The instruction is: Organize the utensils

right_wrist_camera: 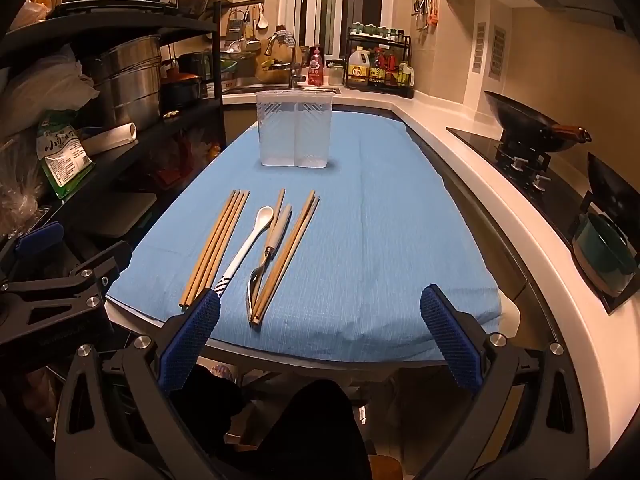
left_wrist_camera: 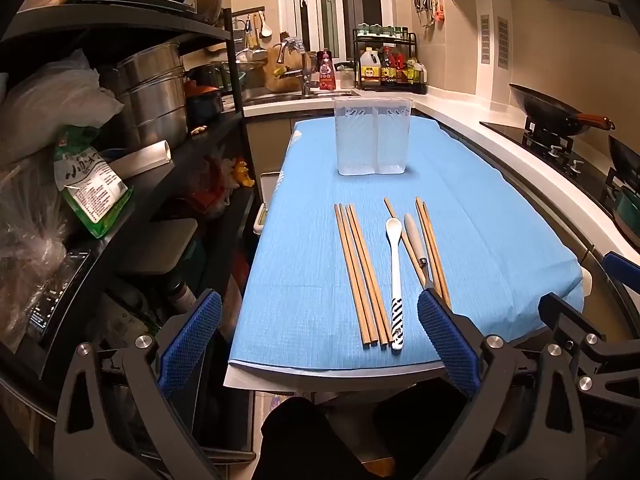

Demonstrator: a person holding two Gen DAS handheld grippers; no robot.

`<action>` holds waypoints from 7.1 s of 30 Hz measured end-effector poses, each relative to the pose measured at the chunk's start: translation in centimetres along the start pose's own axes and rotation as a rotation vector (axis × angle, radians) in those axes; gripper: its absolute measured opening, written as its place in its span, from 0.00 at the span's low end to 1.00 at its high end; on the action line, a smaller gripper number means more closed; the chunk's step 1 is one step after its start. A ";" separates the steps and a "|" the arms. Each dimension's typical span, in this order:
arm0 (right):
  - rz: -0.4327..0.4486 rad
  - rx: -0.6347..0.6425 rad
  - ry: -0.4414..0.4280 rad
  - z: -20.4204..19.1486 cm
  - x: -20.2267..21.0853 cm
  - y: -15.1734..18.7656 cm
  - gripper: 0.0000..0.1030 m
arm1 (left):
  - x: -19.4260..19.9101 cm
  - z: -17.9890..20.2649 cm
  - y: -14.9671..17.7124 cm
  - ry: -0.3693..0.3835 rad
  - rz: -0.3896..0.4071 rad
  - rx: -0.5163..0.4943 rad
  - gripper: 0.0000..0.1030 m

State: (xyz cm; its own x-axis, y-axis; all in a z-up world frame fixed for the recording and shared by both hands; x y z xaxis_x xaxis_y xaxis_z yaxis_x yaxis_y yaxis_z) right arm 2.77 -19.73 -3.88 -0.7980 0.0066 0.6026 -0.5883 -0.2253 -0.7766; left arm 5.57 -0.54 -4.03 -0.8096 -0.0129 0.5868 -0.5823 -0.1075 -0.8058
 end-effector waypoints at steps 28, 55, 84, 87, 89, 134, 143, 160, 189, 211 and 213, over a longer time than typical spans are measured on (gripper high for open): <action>0.005 0.002 0.004 0.0 0.2 -0.1 0.95 | 0.2 0.0 0.0 0.000 0.005 -0.004 0.93; 0.009 0.004 0.006 0.0 0.3 -0.2 0.95 | 0.2 0.0 0.0 0.000 0.008 -0.007 0.93; 0.006 -0.029 0.000 1.0 0.0 -0.4 0.95 | 0.0 -0.1 0.0 0.035 -0.016 0.021 0.93; -0.014 -0.053 0.002 1.9 -1.2 -0.5 0.95 | -0.8 -0.7 -0.4 0.060 -0.036 0.056 0.93; -0.032 -0.055 0.002 2.2 -2.1 -0.5 0.95 | -1.3 -1.0 -0.5 0.063 -0.038 0.058 0.93; -0.050 -0.035 -0.143 1.6 -12.5 4.4 0.06 | -10.7 -0.5 5.0 0.113 -0.093 -0.026 0.82; -0.027 -0.044 -0.147 1.9 -12.6 4.4 0.08 | -10.4 -1.1 5.8 0.108 -0.069 -0.030 0.76; -0.015 -0.035 -0.136 2.0 -12.7 4.5 0.08 | -9.3 -1.8 5.1 0.064 0.009 -0.021 0.72; 0.134 0.006 -0.116 2.3 -9.9 2.5 0.05 | -7.6 0.4 3.0 0.186 0.121 -0.097 0.07; 0.311 -0.010 -0.062 5.9 -4.1 -7.7 0.05 | -2.7 1.0 -8.2 0.292 0.176 -0.043 0.06; 0.319 -0.019 -0.062 6.4 -4.1 -8.7 0.05 | -2.9 1.1 -9.1 0.298 0.162 -0.037 0.06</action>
State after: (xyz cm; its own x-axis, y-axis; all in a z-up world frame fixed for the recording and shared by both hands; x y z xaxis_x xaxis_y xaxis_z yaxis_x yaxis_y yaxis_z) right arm 11.99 -24.05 1.65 -0.9334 -0.1209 0.3378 -0.3125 -0.1883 -0.9311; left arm 13.32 -0.59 1.64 -0.8745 0.2650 0.4063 -0.4423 -0.0920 -0.8921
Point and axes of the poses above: each gripper's, at about its wrist camera, not at the fingertips, and x roughly against the way its jaws point, z to its right, y to its underside, the point moved 7 cm from there along -x, roughly the way its jaws point, and after that the axes turned 10 degrees about x, right-handed, at the moved point
